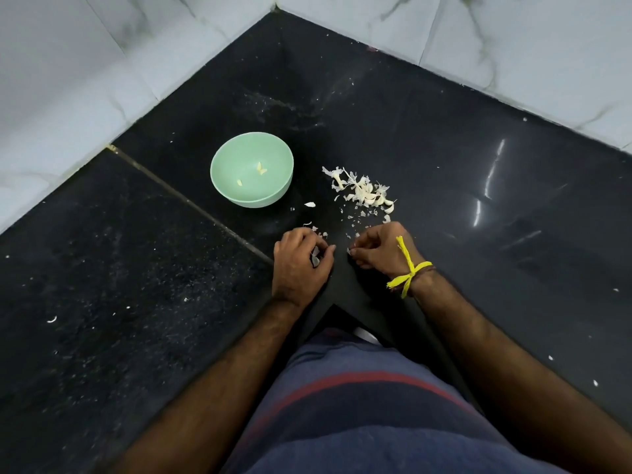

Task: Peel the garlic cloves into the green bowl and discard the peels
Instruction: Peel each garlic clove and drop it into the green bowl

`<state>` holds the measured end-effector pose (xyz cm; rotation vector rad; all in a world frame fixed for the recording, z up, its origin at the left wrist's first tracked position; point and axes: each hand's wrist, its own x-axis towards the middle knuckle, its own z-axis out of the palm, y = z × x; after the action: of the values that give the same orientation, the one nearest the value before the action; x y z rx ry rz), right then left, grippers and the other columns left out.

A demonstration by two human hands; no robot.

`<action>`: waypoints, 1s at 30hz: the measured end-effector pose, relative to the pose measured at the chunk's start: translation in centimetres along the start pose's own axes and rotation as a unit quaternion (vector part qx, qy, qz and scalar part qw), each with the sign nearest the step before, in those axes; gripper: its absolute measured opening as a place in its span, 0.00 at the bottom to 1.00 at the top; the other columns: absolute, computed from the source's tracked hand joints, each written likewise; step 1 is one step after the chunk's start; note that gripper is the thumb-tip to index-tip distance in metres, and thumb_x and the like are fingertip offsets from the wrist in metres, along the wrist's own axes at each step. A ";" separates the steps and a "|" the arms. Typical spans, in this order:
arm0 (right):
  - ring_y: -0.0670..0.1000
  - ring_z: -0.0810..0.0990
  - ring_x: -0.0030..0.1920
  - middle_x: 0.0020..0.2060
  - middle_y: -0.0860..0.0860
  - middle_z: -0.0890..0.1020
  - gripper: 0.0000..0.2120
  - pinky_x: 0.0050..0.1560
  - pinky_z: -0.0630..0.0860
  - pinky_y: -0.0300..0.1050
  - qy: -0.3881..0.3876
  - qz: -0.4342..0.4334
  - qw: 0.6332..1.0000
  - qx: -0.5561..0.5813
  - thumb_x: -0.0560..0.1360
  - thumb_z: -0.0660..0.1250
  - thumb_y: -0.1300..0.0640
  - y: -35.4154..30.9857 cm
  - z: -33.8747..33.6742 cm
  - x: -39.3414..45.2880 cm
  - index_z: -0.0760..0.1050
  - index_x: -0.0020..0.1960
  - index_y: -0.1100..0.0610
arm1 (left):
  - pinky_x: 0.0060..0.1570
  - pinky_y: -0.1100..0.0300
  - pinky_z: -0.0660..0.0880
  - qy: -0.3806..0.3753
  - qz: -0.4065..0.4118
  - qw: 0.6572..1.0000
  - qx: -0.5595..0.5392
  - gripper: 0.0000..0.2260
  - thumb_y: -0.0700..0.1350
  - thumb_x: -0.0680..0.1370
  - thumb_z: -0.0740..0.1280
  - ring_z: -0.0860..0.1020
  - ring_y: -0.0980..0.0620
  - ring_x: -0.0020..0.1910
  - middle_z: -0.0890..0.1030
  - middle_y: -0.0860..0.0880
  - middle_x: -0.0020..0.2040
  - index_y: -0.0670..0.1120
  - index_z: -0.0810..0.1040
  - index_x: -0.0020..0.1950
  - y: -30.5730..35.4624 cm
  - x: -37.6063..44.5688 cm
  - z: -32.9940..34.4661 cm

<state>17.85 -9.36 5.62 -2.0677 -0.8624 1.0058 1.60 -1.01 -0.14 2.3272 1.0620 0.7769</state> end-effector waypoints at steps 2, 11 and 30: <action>0.50 0.82 0.37 0.35 0.51 0.84 0.02 0.43 0.79 0.42 -0.001 -0.019 0.995 -0.097 0.72 0.74 0.64 -0.2 0.0 0.3 0.84 0.42 0.59 | 0.51 0.50 0.70 -0.004 -0.003 1.000 -0.001 0.07 0.49 0.75 0.73 0.77 0.47 0.51 0.78 0.50 0.48 0.47 0.79 0.42 0.0 0.0 -0.1; 0.60 0.82 0.47 0.45 0.59 0.84 0.06 0.46 0.78 0.46 -0.030 0.022 0.966 -0.256 0.72 0.74 0.56 -1.3 1.3 1.7 0.82 0.43 0.59 | 0.48 0.49 0.71 -0.003 -0.001 1.000 0.009 0.06 0.48 0.76 0.70 0.77 0.46 0.52 0.79 0.49 0.48 0.47 0.79 0.44 0.3 0.2 -0.1; 0.62 0.78 0.59 0.58 0.59 0.79 0.12 0.51 0.76 0.53 -0.054 0.004 0.885 -0.462 0.77 0.62 0.60 -7.4 3.6 -0.4 0.76 0.59 0.61 | 0.51 0.52 0.68 0.003 -0.032 0.999 -0.012 0.09 0.40 0.73 0.64 0.75 0.47 0.53 0.81 0.47 0.52 0.45 0.81 0.50 0.0 0.2 -0.2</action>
<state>12.69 -4.60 9.88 -2.7905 -1.6195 0.7757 1.53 -0.83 0.09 2.2606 1.1193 0.7675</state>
